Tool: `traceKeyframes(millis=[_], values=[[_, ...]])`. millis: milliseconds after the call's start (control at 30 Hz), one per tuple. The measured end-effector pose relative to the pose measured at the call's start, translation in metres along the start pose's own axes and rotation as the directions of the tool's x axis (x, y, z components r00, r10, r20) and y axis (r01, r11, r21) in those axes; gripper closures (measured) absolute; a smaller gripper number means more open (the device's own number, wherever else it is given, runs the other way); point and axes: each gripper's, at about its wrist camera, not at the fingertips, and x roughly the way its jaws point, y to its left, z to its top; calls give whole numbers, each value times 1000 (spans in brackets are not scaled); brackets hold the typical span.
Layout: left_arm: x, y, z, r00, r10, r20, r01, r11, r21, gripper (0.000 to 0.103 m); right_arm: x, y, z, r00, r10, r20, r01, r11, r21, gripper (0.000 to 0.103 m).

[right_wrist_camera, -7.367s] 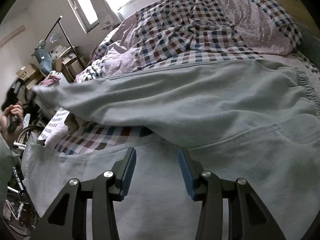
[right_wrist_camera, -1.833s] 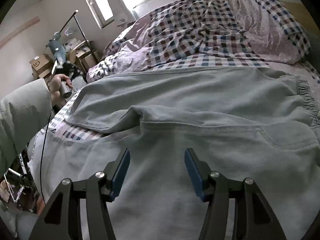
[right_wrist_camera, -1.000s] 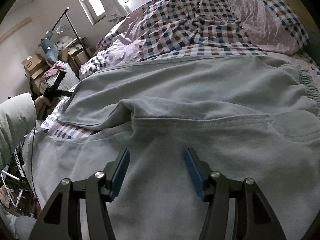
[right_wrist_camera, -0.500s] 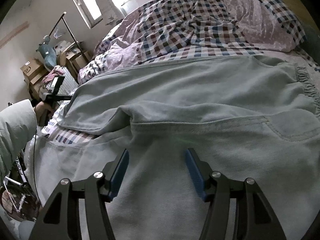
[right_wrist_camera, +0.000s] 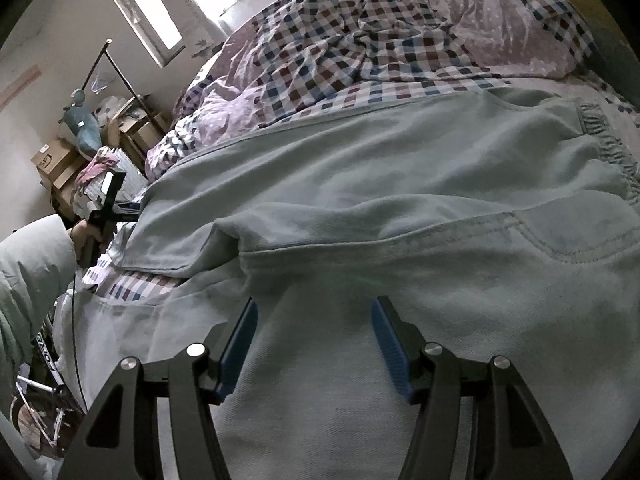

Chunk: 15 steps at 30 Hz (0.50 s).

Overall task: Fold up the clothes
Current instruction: 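Grasp the light-blue denim edge with the left gripper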

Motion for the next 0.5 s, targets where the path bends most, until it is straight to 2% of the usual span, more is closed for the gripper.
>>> traceKeyframes(millis=[133,200,267,333,400,500], values=[[10,-5,9,997,2,-75,3,998,68,35,1,-3,0,1000,-5,-5,6,1000,18,40],[12,-2,8,996,-34,-87,37,999,35,37,0,-5,0,1000,-6,-2,6,1000,30,40],[14,4,5,992,-91,-88,90,996,-23,47,-1,-7,0,1000,-5,1,5,999,42,40],[14,13,-4,985,-164,-50,158,982,-106,51,-2,-9,1,1000,-5,5,5,998,55,40],[13,20,-13,979,-205,-3,202,965,-169,52,-3,-11,1,1000,-5,9,5,998,68,40],[9,22,-23,975,-214,55,221,950,-220,56,-5,-14,1,1000,-5,15,4,996,87,40]])
